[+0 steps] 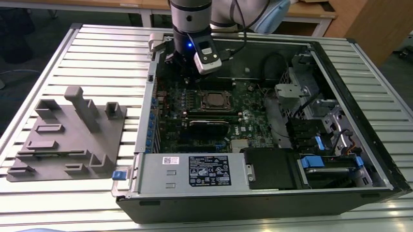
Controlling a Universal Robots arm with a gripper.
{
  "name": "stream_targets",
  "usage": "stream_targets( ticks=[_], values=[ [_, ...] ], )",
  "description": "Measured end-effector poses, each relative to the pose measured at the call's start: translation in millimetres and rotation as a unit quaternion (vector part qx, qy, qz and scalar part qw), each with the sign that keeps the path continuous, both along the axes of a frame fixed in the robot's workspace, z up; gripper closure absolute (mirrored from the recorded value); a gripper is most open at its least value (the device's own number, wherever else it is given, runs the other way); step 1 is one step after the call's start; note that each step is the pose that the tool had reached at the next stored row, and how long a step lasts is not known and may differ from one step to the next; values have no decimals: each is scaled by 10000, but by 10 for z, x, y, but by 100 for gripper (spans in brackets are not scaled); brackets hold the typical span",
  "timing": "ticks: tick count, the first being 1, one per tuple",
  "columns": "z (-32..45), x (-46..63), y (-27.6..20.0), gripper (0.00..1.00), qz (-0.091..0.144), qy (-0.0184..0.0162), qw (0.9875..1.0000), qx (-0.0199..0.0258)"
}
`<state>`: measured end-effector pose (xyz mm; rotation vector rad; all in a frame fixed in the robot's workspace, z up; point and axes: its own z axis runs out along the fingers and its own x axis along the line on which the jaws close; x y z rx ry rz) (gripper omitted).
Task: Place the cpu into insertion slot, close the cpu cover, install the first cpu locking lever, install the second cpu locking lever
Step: 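Close the cpu cover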
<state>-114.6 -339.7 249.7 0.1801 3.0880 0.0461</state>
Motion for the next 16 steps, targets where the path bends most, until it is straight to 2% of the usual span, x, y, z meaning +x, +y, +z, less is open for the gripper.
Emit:
stream_targets(
  ticks=[10, 16],
  values=[
    [0, -4, 5, 89, 0, 0, 10000, 0],
    [0, 135, 5, 89, 0, 0, 10000, -1]
  ],
)
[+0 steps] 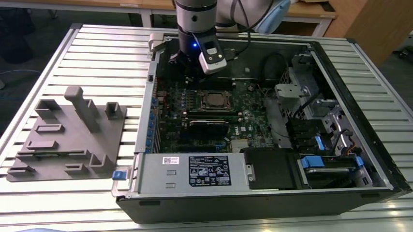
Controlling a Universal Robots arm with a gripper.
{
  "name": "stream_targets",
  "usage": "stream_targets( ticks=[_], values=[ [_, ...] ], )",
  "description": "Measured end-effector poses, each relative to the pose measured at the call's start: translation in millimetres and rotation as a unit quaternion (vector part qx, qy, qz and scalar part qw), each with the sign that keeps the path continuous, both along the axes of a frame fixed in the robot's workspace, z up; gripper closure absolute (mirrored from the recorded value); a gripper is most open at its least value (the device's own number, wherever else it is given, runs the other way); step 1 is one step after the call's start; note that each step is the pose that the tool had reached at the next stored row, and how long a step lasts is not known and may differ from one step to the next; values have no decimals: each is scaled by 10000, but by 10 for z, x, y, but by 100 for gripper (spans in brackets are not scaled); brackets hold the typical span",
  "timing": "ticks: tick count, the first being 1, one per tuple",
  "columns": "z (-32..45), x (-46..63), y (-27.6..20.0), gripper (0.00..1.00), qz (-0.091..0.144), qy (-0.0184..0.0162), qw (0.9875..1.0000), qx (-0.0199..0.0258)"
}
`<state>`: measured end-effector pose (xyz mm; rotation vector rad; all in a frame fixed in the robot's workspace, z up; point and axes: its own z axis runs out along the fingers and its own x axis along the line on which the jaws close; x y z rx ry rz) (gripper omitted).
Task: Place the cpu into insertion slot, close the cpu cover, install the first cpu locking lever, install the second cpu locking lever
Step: 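Close the cpu cover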
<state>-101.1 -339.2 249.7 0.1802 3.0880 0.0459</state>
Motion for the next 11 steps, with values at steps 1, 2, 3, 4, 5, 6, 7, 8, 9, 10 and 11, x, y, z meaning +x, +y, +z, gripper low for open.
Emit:
stream_targets(
  ticks=[1, 2, 3, 4, 5, 6, 7, 8, 9, 10, 11],
  values=[
    [0, 39, 0, 89, 0, 0, 10000, 0],
    [-1, 79, 0, 89, -1, 1, 10000, 0],
    [-1, 122, 0, 89, 0, 2, 10000, 0],
    [-1, 168, 0, 89, 0, 2, 10000, 0],
    [-1, 212, 0, 89, 0, 4, 10000, 0],
    [-2, 257, 0, 89, 0, 5, 10000, 0],
    [-2, 306, 0, 89, 0, 7, 10000, 0],
    [-3, 351, 0, 89, 0, 8, 10000, 1],
    [-3, 396, 0, 89, 0, 9, 10000, 0],
    [-3, 438, 0, 89, 0, 10, 10000, 0],
    [-4, 476, 0, 89, 0, 11, 10000, 0]
  ],
)
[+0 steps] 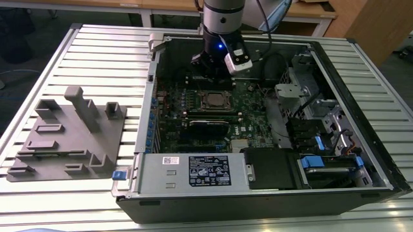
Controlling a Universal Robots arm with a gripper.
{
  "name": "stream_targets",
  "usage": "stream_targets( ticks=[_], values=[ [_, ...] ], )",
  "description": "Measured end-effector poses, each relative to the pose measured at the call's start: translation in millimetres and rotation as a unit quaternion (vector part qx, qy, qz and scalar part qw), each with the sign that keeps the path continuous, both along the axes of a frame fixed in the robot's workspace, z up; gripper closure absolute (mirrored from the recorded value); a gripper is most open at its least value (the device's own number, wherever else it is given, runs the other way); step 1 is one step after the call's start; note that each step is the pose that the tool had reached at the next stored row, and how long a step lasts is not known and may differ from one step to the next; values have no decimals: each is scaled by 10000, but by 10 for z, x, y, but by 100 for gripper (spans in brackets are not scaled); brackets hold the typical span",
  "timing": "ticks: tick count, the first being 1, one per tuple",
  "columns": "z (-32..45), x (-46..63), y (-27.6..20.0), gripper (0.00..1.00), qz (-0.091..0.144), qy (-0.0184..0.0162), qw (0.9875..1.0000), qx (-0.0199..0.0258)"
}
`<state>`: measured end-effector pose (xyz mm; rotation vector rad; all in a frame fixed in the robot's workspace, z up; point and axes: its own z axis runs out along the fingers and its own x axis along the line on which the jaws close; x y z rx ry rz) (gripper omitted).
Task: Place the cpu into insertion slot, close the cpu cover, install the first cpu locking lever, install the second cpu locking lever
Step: 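Close the cpu cover, then install the first cpu locking lever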
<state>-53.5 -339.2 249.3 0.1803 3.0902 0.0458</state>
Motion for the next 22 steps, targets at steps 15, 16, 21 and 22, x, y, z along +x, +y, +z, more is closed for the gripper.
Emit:
stream_targets(
  ticks=[15, 16, 21, 22],
  values=[
    [-44, 57, 0, 89, 0, 0, 10000, 0],
    [-49, 57, 0, 89, 0, 0, 10000, 0],
    [-51, 57, 0, 89, 0, 0, 10000, 0],
    [-51, 57, 0, 89, 0, 0, 10000, 0]
  ],
)
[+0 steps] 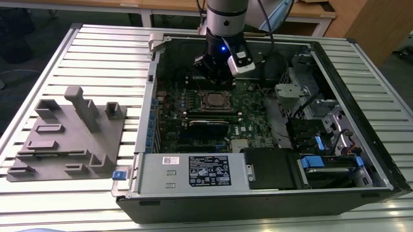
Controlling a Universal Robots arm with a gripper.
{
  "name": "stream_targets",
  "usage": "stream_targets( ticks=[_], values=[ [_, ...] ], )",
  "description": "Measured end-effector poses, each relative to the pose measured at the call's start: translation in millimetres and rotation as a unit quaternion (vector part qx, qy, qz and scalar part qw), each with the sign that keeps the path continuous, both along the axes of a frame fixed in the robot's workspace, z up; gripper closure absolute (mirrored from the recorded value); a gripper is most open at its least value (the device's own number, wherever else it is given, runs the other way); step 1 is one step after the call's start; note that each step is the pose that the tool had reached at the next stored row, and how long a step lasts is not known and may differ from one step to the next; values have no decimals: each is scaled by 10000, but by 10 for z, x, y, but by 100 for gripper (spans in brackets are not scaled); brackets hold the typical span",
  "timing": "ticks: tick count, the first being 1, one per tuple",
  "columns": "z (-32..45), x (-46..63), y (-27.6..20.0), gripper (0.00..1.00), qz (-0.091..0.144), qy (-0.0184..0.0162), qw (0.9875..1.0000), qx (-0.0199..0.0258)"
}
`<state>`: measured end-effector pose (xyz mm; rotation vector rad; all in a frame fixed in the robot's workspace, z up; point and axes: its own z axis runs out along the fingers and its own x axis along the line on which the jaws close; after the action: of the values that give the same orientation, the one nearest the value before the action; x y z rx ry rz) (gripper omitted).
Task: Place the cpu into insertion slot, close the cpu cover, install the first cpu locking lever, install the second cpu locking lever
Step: 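Install the first cpu locking lever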
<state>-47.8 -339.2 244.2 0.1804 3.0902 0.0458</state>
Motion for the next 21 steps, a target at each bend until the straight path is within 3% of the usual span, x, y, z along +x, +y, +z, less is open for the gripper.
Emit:
stream_targets(
  ticks=[6, 15, 21],
  values=[
    [29, 0, 0, 89, 0, 0, 10000, 0],
    [222, 0, 0, 89, 0, 0, 10000, 0],
    [232, 0, 0, 89, 0, 0, 10000, 1]
  ],
)
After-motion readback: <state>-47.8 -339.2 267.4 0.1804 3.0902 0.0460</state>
